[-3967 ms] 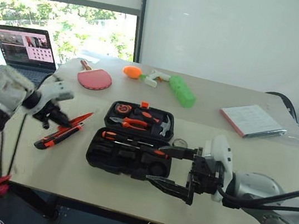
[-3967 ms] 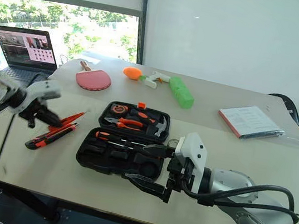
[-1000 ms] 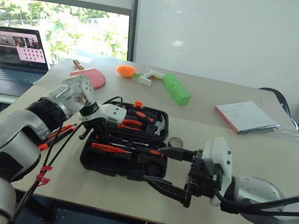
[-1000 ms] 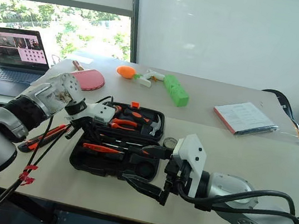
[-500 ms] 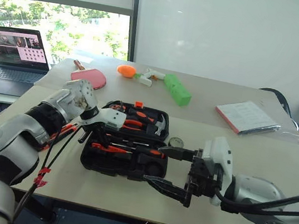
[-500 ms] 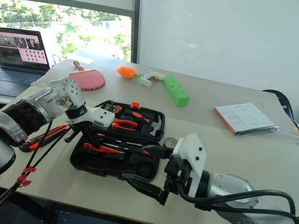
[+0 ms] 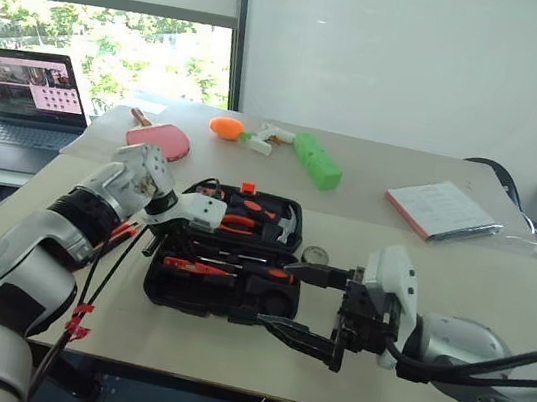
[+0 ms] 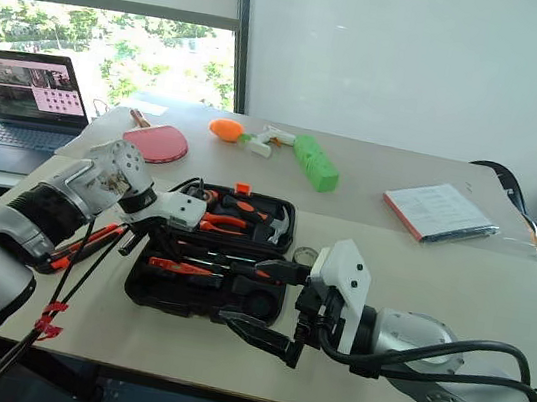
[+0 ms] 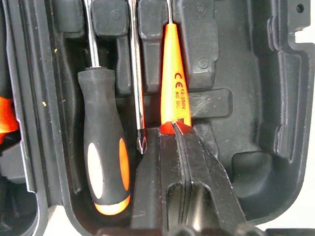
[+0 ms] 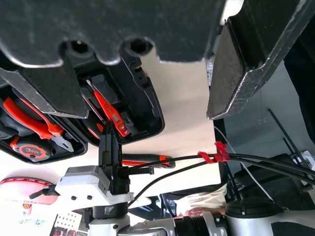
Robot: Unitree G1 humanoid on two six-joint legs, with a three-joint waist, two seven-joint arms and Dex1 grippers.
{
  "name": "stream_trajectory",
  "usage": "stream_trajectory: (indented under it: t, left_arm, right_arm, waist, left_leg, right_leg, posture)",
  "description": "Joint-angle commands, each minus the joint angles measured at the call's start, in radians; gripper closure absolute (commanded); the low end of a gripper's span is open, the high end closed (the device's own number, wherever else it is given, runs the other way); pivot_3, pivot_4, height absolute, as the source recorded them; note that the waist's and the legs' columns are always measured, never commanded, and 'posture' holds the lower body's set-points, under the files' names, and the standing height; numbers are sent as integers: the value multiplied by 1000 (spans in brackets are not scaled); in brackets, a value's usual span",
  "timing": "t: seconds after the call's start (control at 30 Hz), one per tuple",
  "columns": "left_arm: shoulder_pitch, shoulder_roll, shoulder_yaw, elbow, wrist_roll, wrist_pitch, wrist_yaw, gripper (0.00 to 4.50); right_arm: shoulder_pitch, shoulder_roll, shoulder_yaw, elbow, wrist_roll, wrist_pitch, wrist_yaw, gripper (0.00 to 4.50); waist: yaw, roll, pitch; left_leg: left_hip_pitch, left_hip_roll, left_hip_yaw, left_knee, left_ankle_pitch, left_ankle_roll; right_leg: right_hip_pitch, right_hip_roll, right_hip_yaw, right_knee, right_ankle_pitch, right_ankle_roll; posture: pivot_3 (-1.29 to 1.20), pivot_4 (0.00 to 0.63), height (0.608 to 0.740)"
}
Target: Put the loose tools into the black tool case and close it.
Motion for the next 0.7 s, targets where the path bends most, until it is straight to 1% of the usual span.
stream_trajectory:
  t: [0.03, 0.23, 0.33, 0.4, 0.6, 0.67, 0.7]
  left_arm:
    - [33, -12, 11, 1, 50, -14, -8, 4470]
    - [47, -19, 44, -3, 67, -16, -8, 4470]
    - [36, -4, 66, -33, 14, 31, -8, 4470]
    - [22, 14, 79, -53, -21, 58, -8, 4470]
    - [29, 127, 208, -114, -114, 157, -8, 4470]
    - [114, 208, 315, -167, -126, 236, 50, 3968]
    - [164, 249, 362, -203, -134, 283, 76, 3816]
  right_arm:
    - [-14, 0, -17, -10, 21, -5, -1, 0]
    - [-15, -3, -20, -9, 26, -4, 2, 0]
    - [-15, -5, -21, -9, 26, -4, 4, 0]
    - [-14, -5, -19, -9, 24, -5, 5, 0]
    - [-21, -22, -33, 0, 11, -11, 26, 0]
    - [-34, -38, -43, 21, 1, -19, 54, 0]
    - [-41, -44, -44, 34, -5, -22, 69, 0]
  waist:
    - [1, 0, 0]
    - [1, 1, -1]
    - [1, 1, -1]
    - [1, 1, -1]
    - [-5, 1, -1]
    - [-5, 1, 0]
    - [-9, 1, 0]
  left_leg:
    - [0, 0, 0, 0, 0, 0]
    - [3, 0, 1, 0, 0, 0]
    - [4, 0, 1, 0, 0, 0]
    - [3, 0, 1, 0, 0, 0]
    - [-1, 1, -2, 0, 0, 0]
    - [-1, 1, -4, -1, 0, 0]
    - [-1, 1, -3, -1, 0, 0]
  right_leg:
    - [0, 0, 0, 0, 0, 0]
    - [3, 0, 0, 0, 0, 0]
    - [3, 0, 0, 1, 0, 0]
    - [3, 0, 0, 1, 0, 0]
    - [-2, 0, 0, 1, 0, 0]
    - [-2, 0, 0, 1, 0, 0]
    - [-2, 0, 1, 0, 0, 0]
  posture:
    - [0, 150, 738]
    - [0, 150, 738]
    - [0, 150, 738]
    - [0, 150, 738]
    - [0, 150, 738]
    - [0, 150, 738]
    - [0, 150, 738]
